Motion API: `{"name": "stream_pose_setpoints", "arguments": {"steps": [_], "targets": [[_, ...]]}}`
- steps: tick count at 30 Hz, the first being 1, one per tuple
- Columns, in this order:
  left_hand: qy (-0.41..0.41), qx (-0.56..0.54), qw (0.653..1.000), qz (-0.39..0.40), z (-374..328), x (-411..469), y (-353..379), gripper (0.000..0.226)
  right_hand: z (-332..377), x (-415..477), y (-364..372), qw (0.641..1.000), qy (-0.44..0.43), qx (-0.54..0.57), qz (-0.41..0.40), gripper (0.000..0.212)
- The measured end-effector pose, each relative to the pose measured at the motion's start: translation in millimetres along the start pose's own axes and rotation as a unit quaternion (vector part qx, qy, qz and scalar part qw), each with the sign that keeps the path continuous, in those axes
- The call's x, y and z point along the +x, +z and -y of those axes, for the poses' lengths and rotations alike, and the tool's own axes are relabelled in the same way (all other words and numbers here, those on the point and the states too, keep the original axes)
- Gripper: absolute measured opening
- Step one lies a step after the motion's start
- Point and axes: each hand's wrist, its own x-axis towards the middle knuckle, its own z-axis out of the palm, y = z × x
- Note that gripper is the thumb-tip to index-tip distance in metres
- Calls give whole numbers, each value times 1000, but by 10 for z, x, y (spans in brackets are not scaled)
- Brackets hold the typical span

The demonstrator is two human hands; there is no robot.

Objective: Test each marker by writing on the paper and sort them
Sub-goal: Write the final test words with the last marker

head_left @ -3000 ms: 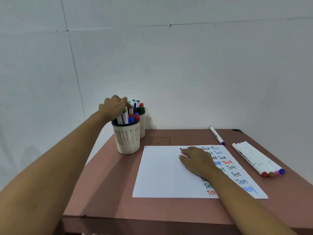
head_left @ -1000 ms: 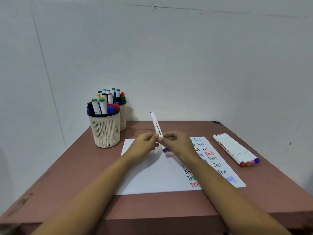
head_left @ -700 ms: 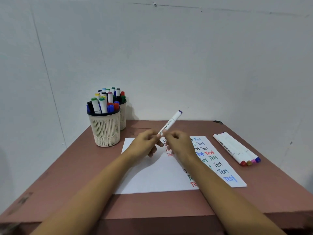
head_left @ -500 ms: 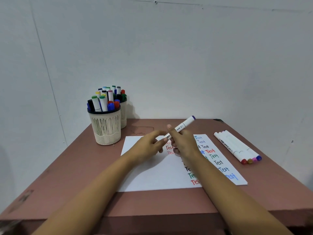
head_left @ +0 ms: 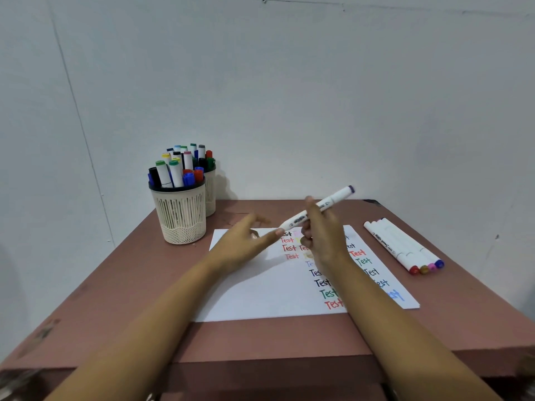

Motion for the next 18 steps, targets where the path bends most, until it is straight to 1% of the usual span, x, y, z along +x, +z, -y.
{"name": "stream_pose_setpoints", "arguments": {"steps": [2, 4, 6, 8, 10, 11, 15, 18], "targets": [[-8, 51, 997, -52, 74, 51, -83, 30, 46, 9, -56, 994, 37, 89, -47, 28], [-17, 105, 991, -86, 174, 105, -130, 27, 51, 13, -106, 989, 65, 123, -58, 30], [-15, 162, 983, -86, 270, 129, -130, 23, 29, 4, -121, 988, 80, 123, -44, 30], [10, 217, 974, -61, 350, 125, -107, 24, 0, -3, -125, 990, 84, 115, -22, 25], [18, 242, 969, -39, 422, 113, -97, 26, -25, -5, -129, 993, 82, 85, -1, 19], [15, 248, 968, -31, 446, 110, -100, 26, -45, -3, -134, 995, 76, 57, 2, 20], [0, 277, 961, 13, 474, 117, -96, 29, -130, -17, -129, 994, 33, -108, -13, 34], [-4, 291, 956, 23, 481, 134, -92, 31, -154, -56, -94, 982, -2, -186, -18, 39]]}}
